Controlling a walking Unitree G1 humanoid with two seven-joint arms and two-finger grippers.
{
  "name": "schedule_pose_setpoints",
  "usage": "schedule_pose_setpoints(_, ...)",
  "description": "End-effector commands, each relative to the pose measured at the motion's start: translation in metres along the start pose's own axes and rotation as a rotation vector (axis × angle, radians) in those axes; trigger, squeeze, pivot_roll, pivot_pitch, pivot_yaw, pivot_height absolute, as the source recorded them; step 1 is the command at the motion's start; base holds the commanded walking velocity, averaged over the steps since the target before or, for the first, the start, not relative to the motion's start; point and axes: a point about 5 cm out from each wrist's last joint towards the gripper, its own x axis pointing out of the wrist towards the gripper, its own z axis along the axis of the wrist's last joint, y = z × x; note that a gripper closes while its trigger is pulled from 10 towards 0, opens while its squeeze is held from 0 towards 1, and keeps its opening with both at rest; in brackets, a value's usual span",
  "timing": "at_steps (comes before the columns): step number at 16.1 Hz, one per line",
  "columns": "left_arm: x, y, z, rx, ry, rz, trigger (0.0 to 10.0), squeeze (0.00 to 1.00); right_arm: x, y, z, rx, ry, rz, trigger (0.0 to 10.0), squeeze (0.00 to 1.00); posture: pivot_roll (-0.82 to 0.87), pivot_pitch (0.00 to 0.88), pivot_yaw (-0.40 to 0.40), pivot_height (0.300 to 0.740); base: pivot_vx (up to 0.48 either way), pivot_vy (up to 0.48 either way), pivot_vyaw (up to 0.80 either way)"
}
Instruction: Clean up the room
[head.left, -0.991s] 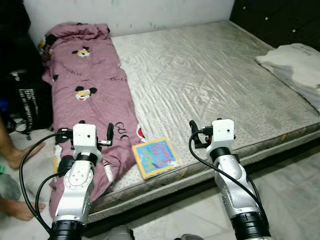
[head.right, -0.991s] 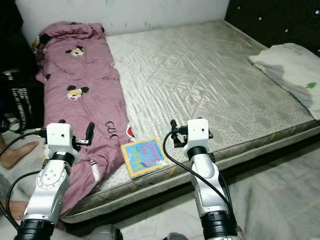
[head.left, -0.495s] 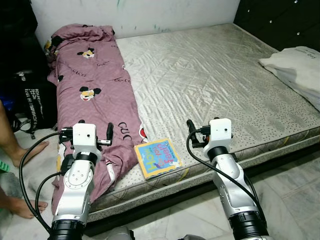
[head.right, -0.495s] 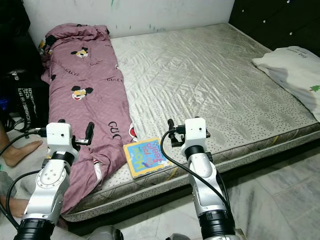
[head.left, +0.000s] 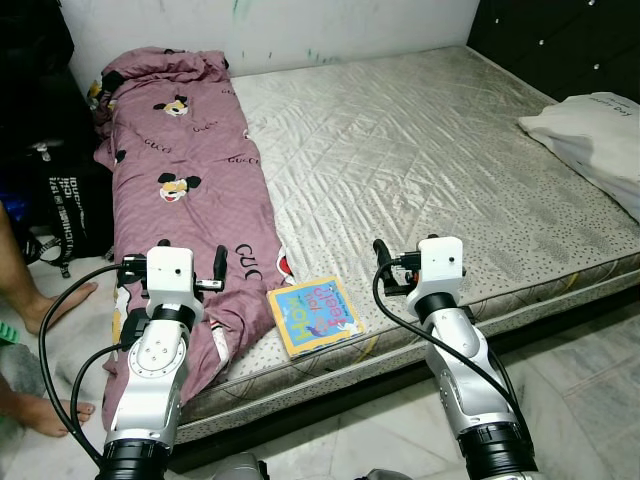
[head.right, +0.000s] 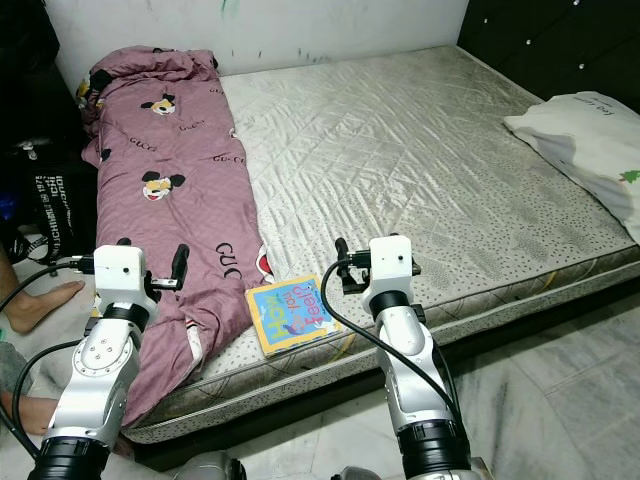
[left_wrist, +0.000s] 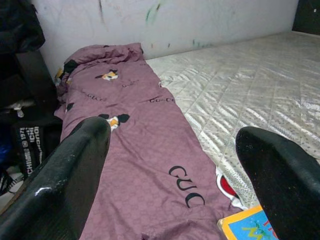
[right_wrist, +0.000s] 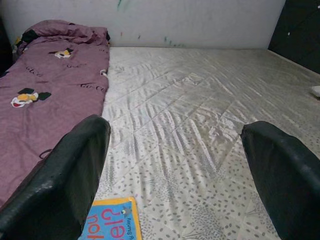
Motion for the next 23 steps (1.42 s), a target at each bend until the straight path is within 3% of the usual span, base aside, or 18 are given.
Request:
schedule_pose_setpoints(1,-0.0014,-0.0004,-0.0028,0.005,0.014,0.002,10.0,0.00,-0.0009,-0.0007,-0.0015,-0.003,0.008,0.005,10.0,0.00,0.07,0.000,0.010,0.692,0.000,0.000,0.00)
schedule_pose_setpoints(9,-0.0019,-0.0006,-0.0042,-0.001,0.022,0.002,10.0,0.00,-0.0014,0.0011,-0.0025,-0.006,0.013,0.019,10.0,0.00,0.07,0.000,0.009,0.592,0.000,0.000,0.00)
schedule_pose_setpoints(17,-0.0003,-0.0017,-0.0021,0.003,0.005,0.017,10.0,0.00,-0.0001,0.0010,-0.0055,0.003,0.029,0.028,10.0,0.00,0.07,0.000,0.008,0.588,0.000,0.000,0.00)
schedule_pose_setpoints(23,0.0003,-0.0024,-0.0021,0.000,0.003,0.017,10.0,0.00,0.0004,0.0025,-0.0064,-0.001,0.035,0.041,10.0,0.00,0.07,0.000,0.003,0.588,0.000,0.000,0.43)
